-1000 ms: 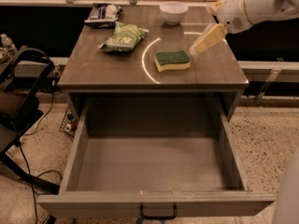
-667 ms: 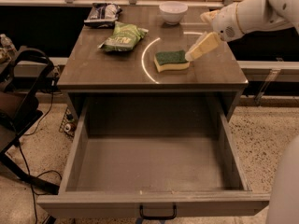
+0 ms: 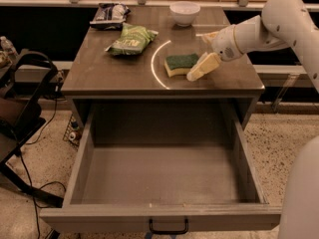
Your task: Pick sponge
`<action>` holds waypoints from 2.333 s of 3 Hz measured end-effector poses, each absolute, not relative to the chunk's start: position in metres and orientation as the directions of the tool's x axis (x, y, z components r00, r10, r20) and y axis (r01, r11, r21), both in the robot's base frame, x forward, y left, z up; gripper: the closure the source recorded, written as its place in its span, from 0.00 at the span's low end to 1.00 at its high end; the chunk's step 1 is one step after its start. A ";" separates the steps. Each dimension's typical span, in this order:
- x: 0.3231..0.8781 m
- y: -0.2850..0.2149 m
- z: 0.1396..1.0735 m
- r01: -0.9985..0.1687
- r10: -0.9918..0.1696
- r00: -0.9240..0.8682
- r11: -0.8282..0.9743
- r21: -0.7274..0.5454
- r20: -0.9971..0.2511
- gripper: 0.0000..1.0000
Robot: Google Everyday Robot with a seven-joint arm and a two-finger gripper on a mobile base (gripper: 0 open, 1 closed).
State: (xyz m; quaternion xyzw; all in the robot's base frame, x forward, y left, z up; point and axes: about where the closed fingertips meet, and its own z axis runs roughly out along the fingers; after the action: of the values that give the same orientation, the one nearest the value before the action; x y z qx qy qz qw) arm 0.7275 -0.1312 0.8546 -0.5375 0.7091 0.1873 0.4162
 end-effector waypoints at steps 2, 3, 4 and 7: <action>0.711 -0.127 0.826 -0.919 -0.576 -0.094 0.363 -0.151 -0.812 0.26; 0.711 -0.127 0.830 -0.919 -0.576 -0.094 0.363 -0.151 -0.812 0.49; 0.711 -0.126 0.831 -0.920 -0.576 -0.094 0.363 -0.151 -0.812 0.80; 0.710 -0.126 0.832 -0.920 -0.576 -0.094 0.362 -0.151 -0.812 0.74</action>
Offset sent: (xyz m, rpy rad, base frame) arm -0.0364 0.0089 -0.0478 0.1008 0.0037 -0.0074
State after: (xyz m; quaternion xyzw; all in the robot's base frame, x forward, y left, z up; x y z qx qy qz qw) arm 0.7104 -0.1262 0.8322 -0.5262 0.7105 0.2049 0.4199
